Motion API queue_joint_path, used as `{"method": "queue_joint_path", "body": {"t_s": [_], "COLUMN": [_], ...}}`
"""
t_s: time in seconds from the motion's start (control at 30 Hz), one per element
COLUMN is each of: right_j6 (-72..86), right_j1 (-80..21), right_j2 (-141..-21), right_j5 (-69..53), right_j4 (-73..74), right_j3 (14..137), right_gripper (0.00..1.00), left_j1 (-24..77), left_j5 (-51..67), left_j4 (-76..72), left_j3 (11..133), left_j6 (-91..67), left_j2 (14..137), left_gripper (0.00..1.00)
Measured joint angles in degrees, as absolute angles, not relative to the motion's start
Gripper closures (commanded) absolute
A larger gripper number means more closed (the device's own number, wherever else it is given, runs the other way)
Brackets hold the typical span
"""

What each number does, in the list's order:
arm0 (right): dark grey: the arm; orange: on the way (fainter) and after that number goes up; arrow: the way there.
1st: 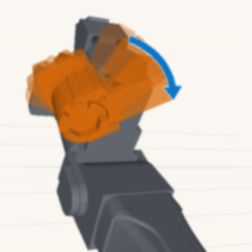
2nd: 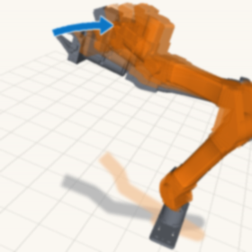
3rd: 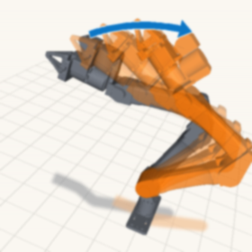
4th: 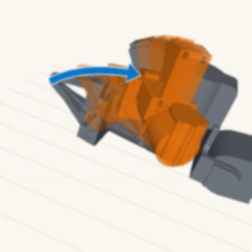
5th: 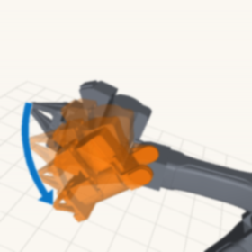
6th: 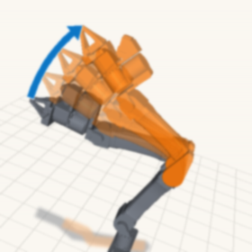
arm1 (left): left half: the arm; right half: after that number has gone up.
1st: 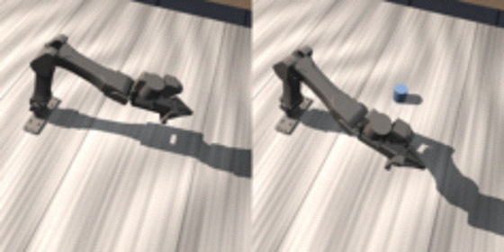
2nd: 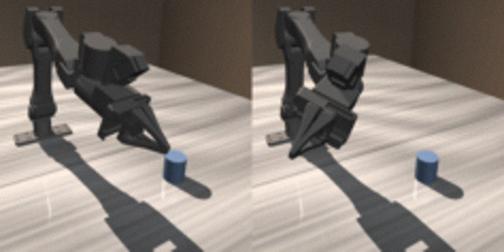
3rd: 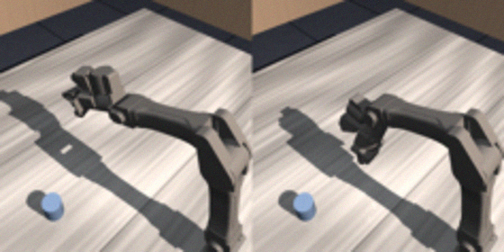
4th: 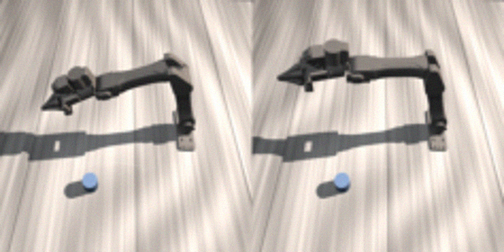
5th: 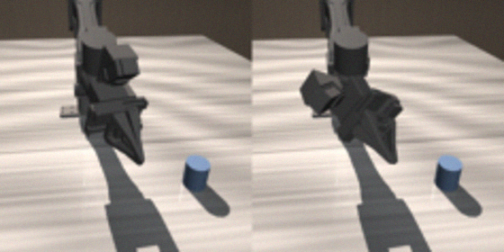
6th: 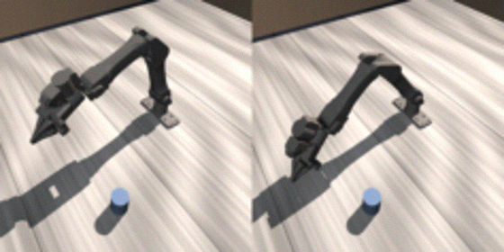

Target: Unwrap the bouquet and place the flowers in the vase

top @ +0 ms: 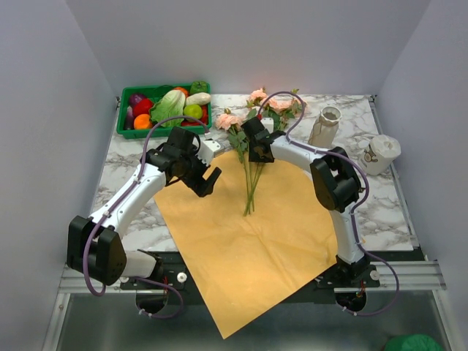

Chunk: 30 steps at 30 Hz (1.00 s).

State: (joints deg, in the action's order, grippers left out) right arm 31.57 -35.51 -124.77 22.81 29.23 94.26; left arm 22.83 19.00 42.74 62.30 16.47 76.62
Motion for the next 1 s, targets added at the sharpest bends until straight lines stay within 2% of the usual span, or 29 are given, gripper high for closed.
{"method": "queue_joint_path", "body": {"t_s": [0.33,1.0], "right_j6": [31.6,32.1], "right_j1": [-35.1,-34.3], "right_j2": [-125.2,-123.3], "right_j5": [21.6,21.5], "right_j4": [29.3,29.4], "right_j3": [95.8,96.1], "right_gripper": [0.52,0.51], "left_j1": [22.8,22.6], "left_j5": [19.2,20.7], "left_j4": [42.8,42.9], "left_j3": [62.3,61.6], "left_j6": [16.5,16.5], "left_j2": [76.1,76.1], "left_gripper": [0.02,0.03]}}
